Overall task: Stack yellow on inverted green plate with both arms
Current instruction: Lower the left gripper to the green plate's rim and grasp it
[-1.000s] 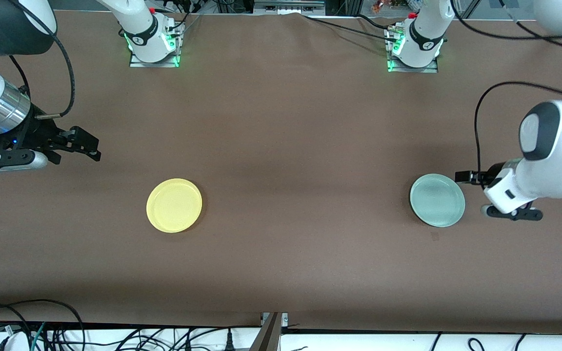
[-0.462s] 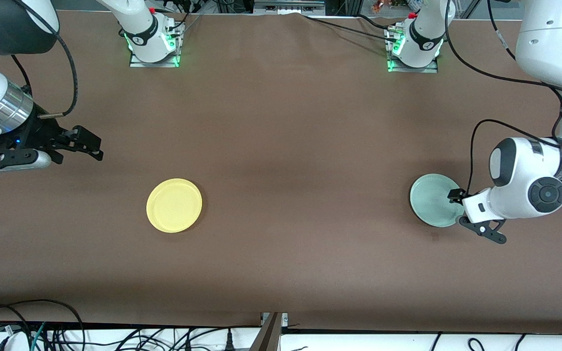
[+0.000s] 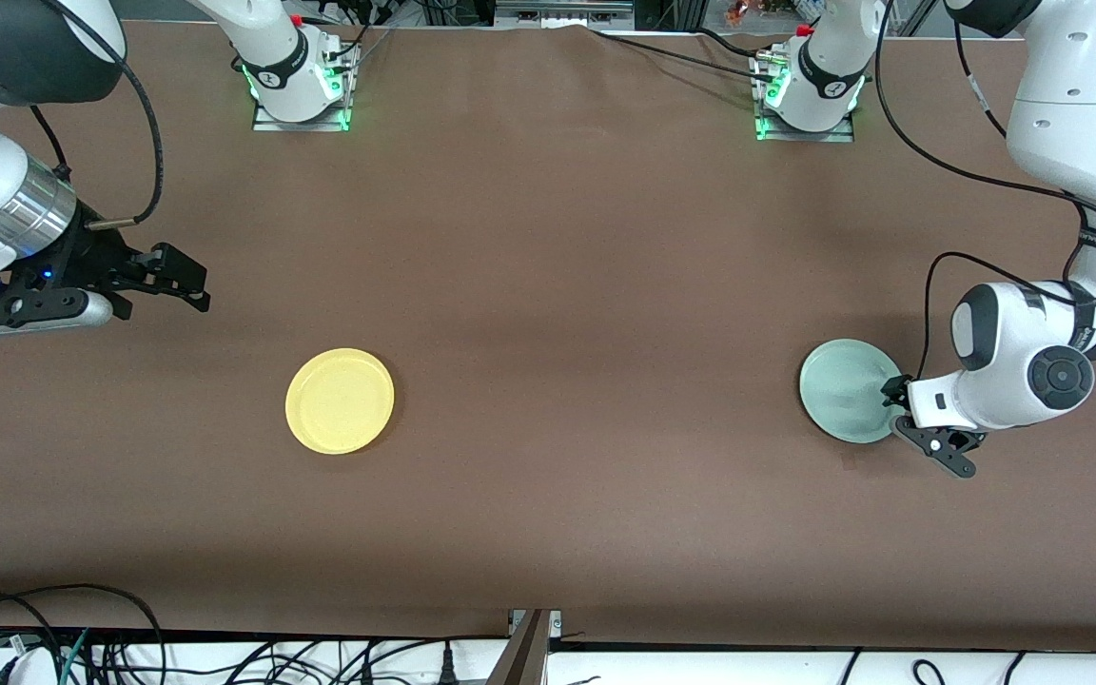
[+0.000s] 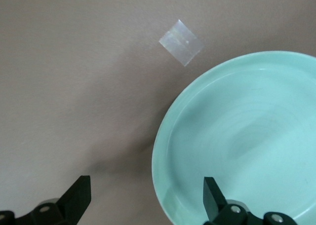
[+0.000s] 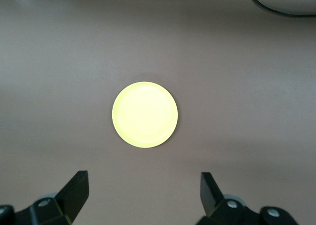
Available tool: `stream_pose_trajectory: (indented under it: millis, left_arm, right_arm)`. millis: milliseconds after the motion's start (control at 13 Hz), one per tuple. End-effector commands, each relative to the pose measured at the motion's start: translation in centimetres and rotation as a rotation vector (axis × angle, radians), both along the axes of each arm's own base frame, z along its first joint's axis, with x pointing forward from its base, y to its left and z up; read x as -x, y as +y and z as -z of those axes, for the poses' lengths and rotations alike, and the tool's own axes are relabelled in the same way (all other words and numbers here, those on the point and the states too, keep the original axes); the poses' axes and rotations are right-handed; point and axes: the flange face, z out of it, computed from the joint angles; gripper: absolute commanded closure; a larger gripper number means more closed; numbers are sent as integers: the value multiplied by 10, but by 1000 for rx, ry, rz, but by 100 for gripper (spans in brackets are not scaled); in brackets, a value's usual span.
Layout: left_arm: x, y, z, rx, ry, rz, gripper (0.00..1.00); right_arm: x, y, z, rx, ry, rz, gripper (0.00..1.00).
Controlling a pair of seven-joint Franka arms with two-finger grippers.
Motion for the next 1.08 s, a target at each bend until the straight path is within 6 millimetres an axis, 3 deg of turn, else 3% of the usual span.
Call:
stream_pose_trajectory:
  millis: [0, 77, 308, 615, 1000]
  left_arm:
    - [0, -5, 9, 7, 5, 46, 23]
    - [1, -6, 11, 8, 9, 47, 39]
    - [1, -8, 11, 9, 13, 62, 100]
    - [0, -13, 4, 3, 13, 82, 100]
    - [-25, -73, -64, -135, 42, 229, 100]
  right_arm:
    - [-2, 2, -4, -15, -3, 0, 0]
    - [-2, 2, -4, -15, -3, 0, 0]
    - [-2, 2, -4, -15, -3, 0, 0]
    - [-2, 2, -4, -16, -3, 0, 0]
    - [-3, 1, -4, -7, -7, -1, 0]
